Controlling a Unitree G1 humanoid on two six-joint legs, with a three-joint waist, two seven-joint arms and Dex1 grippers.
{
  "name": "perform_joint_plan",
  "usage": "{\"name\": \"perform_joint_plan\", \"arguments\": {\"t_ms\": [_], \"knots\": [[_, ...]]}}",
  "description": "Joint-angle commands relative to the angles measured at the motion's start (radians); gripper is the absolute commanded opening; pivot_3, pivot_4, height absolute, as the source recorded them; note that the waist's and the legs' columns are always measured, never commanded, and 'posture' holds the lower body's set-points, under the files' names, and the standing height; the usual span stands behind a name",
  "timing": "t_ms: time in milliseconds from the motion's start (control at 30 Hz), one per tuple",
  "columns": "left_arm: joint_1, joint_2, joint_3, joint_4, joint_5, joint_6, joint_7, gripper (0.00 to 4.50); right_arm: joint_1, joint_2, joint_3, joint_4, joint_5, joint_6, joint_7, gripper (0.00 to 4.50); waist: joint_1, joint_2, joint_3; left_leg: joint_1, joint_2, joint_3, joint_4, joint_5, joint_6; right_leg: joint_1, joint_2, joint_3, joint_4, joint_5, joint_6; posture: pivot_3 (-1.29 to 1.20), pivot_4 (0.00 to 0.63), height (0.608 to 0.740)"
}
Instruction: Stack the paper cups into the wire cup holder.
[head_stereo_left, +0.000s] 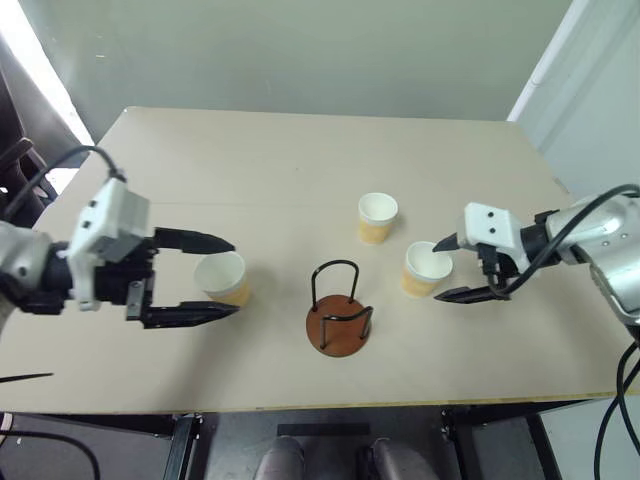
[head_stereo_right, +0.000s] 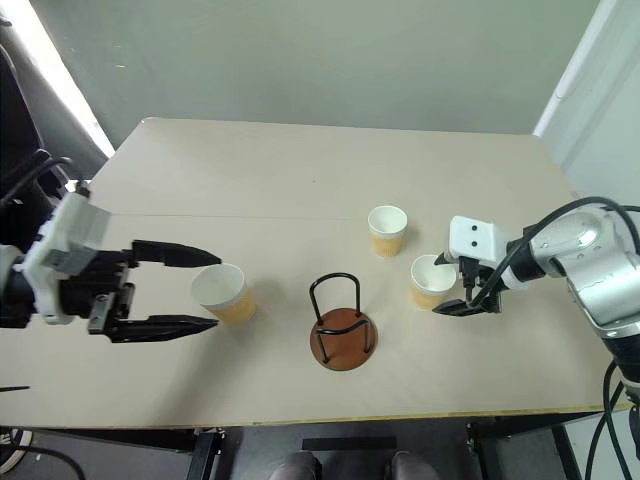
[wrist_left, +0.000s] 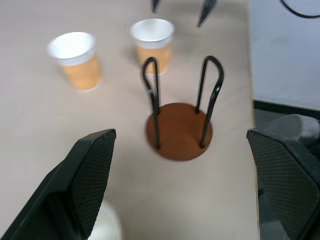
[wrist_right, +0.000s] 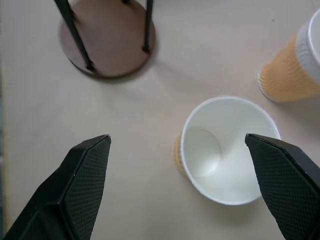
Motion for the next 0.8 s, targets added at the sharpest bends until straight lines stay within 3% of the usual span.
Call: {"name": "perform_joint_plan", "arguments": {"t_ms": [33,333,367,500,767,800], "knots": [[0.098,0.014,0.118,-0.012,0.013,0.026,-0.028,4.50,-0.022,0.016,0.000,0.023,-0.029,-0.044,-0.006,4.34,0.000,0.000,0.000,0.000,0.000,0.000,0.000,0.000,0.000,0.000,0.000,0.000,0.000,0.000,0.000,0.00,0.150,0.740],[0.219,0.000,0.205,-0.096,-0.015,0.058,0.000,4.50,-0.040,0.079,0.108,0.135,-0.169,-0.198,-0.004,4.34,0.006,0.000,0.000,-0.002,0.001,-0.002,0.004,-0.002,0.002,0.000,0.001,0.000,0.000,0.000,0.000,0.00,0.150,0.740],[0.222,0.000,0.207,-0.098,-0.015,0.058,0.001,4.50,-0.040,0.083,0.113,0.149,-0.186,-0.218,-0.005,4.19,0.006,0.000,0.000,-0.002,0.001,-0.003,0.005,-0.002,0.002,0.000,0.001,0.001,0.000,0.000,0.000,0.00,0.150,0.740],[0.227,-0.001,0.210,-0.104,-0.017,0.057,0.005,4.50,-0.042,0.097,0.114,0.175,-0.214,-0.257,0.009,3.10,0.006,0.000,0.000,-0.002,0.001,-0.005,0.005,-0.002,0.002,-0.001,0.001,0.001,0.001,0.000,0.000,0.00,0.150,0.740],[0.222,-0.015,0.188,-0.107,-0.026,0.042,0.030,4.50,-0.062,0.097,0.091,0.193,-0.228,-0.293,0.048,0.15,0.005,0.000,0.000,-0.002,0.001,-0.005,0.005,-0.002,0.002,-0.001,0.001,0.001,0.000,0.000,0.000,0.00,0.150,0.740],[0.219,-0.014,0.183,-0.104,-0.025,0.038,0.030,4.50,-0.061,0.094,0.088,0.193,-0.226,-0.296,0.055,0.04,0.005,0.000,0.000,-0.002,0.001,-0.005,0.005,-0.002,0.002,-0.001,0.001,0.001,0.000,0.000,0.000,0.00,0.150,0.740]]}}
